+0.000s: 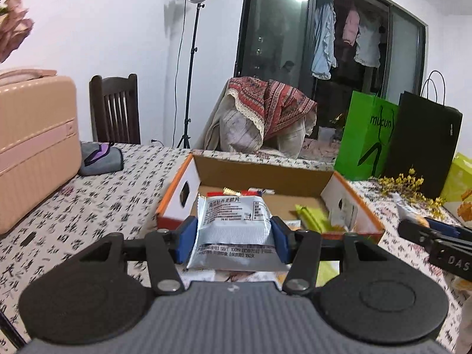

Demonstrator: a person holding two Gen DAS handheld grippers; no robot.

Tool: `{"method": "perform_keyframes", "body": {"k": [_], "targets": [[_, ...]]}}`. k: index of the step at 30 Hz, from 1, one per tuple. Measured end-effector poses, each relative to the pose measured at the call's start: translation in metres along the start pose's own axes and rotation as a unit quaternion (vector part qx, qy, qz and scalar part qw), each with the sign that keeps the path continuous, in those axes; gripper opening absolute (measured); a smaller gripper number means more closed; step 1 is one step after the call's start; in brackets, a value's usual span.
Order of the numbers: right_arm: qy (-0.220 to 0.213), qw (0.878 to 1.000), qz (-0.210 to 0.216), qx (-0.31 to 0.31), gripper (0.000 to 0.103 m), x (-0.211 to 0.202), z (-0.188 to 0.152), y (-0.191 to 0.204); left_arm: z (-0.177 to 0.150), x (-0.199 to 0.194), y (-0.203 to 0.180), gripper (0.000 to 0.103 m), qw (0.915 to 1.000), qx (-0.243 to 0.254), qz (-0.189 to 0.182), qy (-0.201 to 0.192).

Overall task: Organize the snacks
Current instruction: 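Carry both packets into the cardboard box and open both grippers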

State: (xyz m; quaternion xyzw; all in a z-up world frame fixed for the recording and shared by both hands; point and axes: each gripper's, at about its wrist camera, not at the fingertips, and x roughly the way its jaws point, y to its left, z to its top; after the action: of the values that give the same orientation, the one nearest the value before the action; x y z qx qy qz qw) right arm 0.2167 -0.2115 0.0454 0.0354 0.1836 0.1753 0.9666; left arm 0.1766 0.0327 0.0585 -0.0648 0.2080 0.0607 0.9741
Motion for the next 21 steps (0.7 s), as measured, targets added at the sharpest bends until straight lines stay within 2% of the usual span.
{"method": "perform_keyframes", "body": {"k": [7, 13, 17, 21], "targets": [[-0.009, 1.0, -0.004, -0.002, 0.05, 0.029, 0.027, 0.012, 0.025, 0.028, -0.009, 0.055, 1.0, -0.004, 0.0, -0.008], [0.003, 1.0, -0.024, 0.005, 0.05, 0.079, 0.041, 0.015, 0.044, 0.068, -0.006, 0.055, 0.9996, -0.017, 0.021, 0.003], [0.005, 1.0, -0.025, 0.009, 0.05, 0.1, 0.038, 0.015, 0.048, 0.097, -0.005, 0.055, 0.9989, -0.02, 0.041, 0.013], [0.013, 1.0, -0.023, 0.008, 0.05, 0.121, 0.022, 0.012, 0.038, 0.122, -0.004, 0.055, 0.998, -0.023, 0.054, 0.023]]}}
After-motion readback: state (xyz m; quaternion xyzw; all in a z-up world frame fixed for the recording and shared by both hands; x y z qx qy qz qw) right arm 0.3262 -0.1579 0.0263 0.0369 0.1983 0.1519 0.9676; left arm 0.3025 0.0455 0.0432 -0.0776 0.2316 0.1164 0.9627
